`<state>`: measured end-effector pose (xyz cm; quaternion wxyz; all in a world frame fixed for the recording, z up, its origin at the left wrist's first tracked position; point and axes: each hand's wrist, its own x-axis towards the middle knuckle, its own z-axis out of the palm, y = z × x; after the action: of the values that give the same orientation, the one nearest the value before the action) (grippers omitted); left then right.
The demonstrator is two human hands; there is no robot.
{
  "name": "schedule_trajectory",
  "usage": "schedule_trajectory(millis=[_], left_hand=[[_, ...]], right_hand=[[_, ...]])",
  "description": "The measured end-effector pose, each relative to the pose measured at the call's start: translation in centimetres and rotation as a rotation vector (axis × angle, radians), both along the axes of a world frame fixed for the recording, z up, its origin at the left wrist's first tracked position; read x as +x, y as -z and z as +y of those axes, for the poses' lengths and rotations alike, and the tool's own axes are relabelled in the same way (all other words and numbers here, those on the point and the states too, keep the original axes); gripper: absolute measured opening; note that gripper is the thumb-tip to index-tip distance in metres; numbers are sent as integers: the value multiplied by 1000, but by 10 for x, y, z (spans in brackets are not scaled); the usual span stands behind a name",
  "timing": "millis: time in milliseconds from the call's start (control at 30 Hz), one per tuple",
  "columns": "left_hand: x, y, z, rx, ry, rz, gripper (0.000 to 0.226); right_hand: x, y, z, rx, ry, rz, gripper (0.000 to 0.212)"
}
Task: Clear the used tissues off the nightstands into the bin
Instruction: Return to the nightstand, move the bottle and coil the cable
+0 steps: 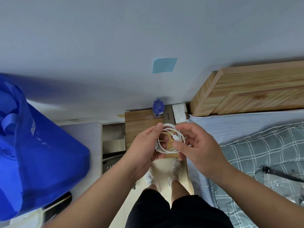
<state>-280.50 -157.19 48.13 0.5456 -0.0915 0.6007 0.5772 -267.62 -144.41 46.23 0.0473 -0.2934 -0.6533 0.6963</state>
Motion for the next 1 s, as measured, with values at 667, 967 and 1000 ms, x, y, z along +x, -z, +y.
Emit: schedule_trajectory(millis=[667,967,1000], left_hand=[[-27,36,-27,-121,439,484,20],[14,74,-31,-26,-239,11,40],[19,76,-31,-39,-217,54,43]], right_hand=[[-13,26,12,38,-179,-230,62],[0,57,-31,-590,40,-411,40],[-1,61,-32,-620,113,-415,25]])
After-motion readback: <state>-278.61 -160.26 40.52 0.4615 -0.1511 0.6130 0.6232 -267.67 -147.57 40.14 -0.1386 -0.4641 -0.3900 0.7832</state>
